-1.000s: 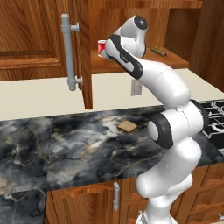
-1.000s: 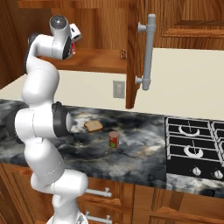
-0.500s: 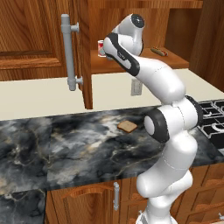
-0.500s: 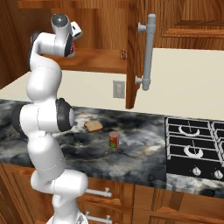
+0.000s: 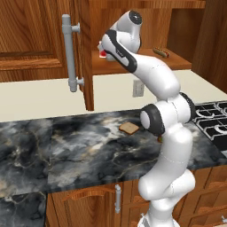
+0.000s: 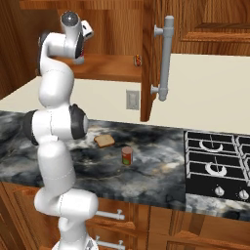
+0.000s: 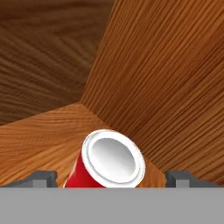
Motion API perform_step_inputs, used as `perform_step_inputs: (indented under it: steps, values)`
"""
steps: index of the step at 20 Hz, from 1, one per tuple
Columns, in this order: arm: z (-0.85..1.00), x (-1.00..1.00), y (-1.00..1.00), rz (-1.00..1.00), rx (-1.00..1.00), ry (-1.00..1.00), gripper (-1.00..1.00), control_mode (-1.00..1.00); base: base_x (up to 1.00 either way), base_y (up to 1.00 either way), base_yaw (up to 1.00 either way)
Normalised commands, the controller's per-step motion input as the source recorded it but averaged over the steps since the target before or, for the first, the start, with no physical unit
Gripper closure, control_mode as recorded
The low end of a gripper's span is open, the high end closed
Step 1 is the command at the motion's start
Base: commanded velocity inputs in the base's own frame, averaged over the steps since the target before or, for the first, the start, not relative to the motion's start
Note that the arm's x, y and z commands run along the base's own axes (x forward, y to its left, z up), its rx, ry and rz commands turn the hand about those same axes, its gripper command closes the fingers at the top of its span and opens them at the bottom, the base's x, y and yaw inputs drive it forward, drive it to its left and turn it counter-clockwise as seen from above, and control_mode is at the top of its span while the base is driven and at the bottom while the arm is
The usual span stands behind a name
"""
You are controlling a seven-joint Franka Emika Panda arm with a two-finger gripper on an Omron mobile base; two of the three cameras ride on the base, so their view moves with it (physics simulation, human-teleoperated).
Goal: Pick the cans from the counter and place them in their designated side in the cabinet.
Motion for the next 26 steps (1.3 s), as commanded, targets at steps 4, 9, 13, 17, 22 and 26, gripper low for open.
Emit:
perform_step_inputs:
  steps: [4,9,13,17,22,26]
  values:
    - [0.00,0.01,-0.28,0.03,-0.01,-0.11,-1.00,-1.00,0.00,0.00,0.00]
    - [0.00,-0.06,-0.07,0.06,0.00,-0.12,-1.00,-1.00,0.00,0.00,0.00]
    - [0.00,-0.17,0.00,0.06,0.00,-0.11,-1.00,-1.00,0.00,0.00,0.00]
    - [0.00,-0.21,0.00,0.07,0.00,-0.11,-1.00,-1.00,0.00,0.00,0.00]
    - [0.00,-0.54,-0.02,0.04,0.00,-0.07,-1.00,-1.00,0.00,0.00,0.00]
    - [0.00,-0.71,-0.03,0.02,0.00,-0.07,-1.00,-1.00,0.00,0.00,0.00]
